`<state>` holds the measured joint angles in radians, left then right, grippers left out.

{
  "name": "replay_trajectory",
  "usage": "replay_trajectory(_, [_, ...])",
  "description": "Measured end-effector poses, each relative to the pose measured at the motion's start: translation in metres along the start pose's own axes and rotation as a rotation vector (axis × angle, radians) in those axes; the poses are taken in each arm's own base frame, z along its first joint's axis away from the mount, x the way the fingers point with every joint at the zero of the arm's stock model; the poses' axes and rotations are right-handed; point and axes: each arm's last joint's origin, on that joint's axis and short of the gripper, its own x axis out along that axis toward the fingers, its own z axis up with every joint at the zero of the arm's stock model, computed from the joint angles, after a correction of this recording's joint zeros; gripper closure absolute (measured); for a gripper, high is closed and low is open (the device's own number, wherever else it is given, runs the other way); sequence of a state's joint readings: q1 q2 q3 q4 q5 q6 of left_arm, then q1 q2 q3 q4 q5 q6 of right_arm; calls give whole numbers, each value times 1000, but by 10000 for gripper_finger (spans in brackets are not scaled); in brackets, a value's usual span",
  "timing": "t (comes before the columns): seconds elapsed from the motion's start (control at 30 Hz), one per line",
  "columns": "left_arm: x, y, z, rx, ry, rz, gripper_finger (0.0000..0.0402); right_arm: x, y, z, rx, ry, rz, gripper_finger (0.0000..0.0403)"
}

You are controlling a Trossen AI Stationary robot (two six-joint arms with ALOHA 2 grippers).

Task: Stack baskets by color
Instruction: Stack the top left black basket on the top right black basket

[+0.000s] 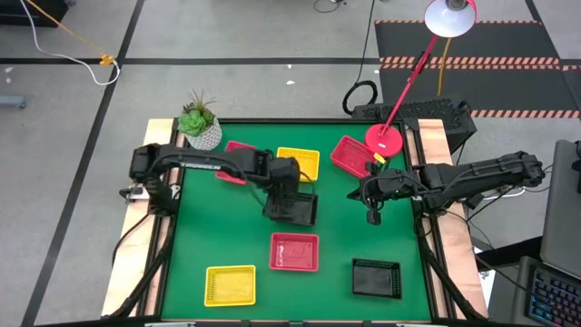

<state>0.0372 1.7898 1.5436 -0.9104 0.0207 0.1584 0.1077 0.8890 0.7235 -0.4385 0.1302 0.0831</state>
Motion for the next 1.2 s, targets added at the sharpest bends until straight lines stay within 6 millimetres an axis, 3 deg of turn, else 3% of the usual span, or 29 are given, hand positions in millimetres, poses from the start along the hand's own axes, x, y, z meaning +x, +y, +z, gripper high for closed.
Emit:
replay_trajectory(0.37, [-88, -14, -22, -77, -179, 124, 232, 0, 0, 0, 60, -5, 0, 401])
replay_trajectory(0.57, [-74, -31, -60, -84, -305, 133, 232, 15, 2, 5, 111, -15, 1, 401])
replay_trajectory(0.83, [-52, -38, -99, -135, -516, 175, 232, 68, 10, 10, 124, -10, 26, 401])
replay_trajectory(1.03, [-49, -37, -106, -128, -543, 206, 232, 104, 24, 5, 102, 17, 231, 401])
replay_trajectory(1.2, [-48, -38, -107, -122, -524, 206, 232, 123, 37, -3, 75, 38, 276, 401])
